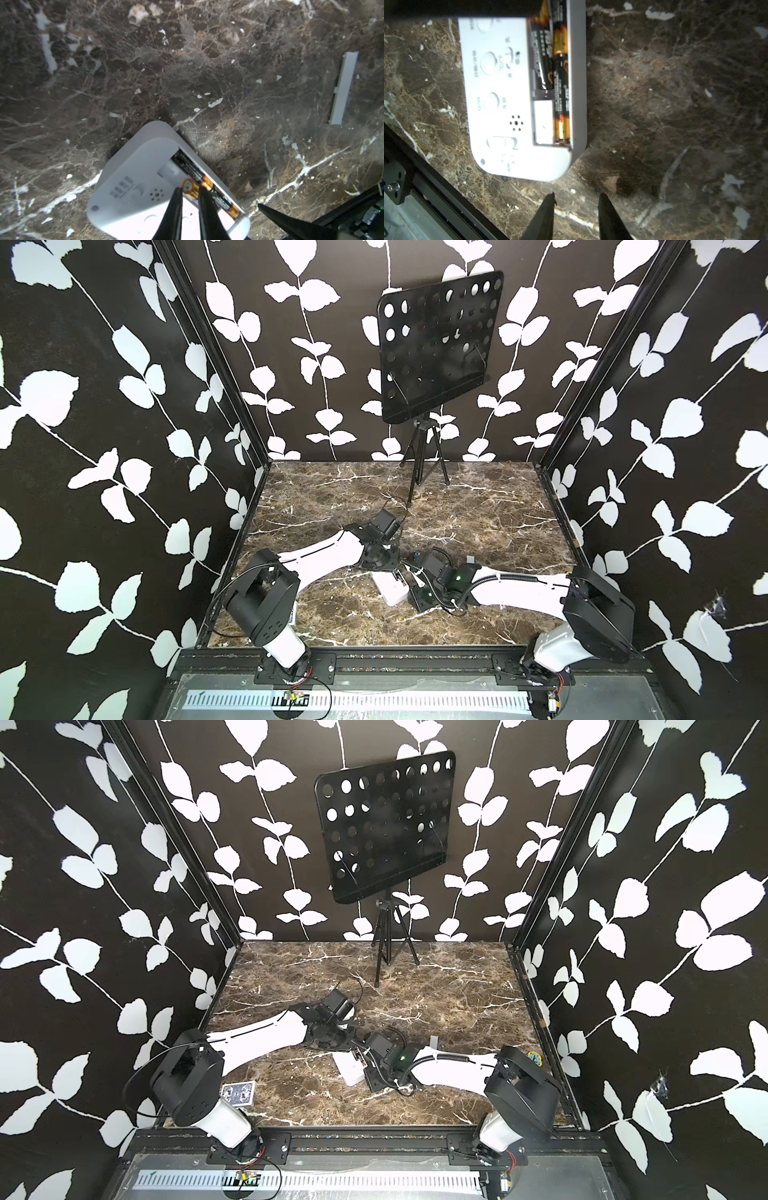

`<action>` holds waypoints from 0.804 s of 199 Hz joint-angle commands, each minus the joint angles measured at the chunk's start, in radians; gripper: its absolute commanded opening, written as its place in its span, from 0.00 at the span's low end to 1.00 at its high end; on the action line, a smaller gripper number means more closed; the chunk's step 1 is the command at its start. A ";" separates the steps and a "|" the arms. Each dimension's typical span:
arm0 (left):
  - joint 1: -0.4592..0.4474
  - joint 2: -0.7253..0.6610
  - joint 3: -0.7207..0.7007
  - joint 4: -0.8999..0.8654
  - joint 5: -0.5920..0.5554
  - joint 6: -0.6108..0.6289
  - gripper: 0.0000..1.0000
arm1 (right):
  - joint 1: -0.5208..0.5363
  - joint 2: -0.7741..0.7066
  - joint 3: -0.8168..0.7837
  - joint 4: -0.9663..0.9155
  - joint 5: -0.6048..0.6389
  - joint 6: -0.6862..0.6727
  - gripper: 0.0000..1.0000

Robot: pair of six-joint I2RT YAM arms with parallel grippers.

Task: Insert the battery into the alarm
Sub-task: Install the battery in the alarm.

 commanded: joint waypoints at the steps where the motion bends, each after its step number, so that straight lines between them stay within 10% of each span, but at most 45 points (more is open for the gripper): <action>1: 0.002 0.017 0.023 0.006 0.009 0.011 0.12 | 0.009 0.014 0.015 0.010 0.004 0.006 0.35; 160: -0.007 -0.102 -0.053 -0.008 0.012 -0.009 0.11 | 0.011 -0.016 0.038 0.006 0.045 0.002 0.38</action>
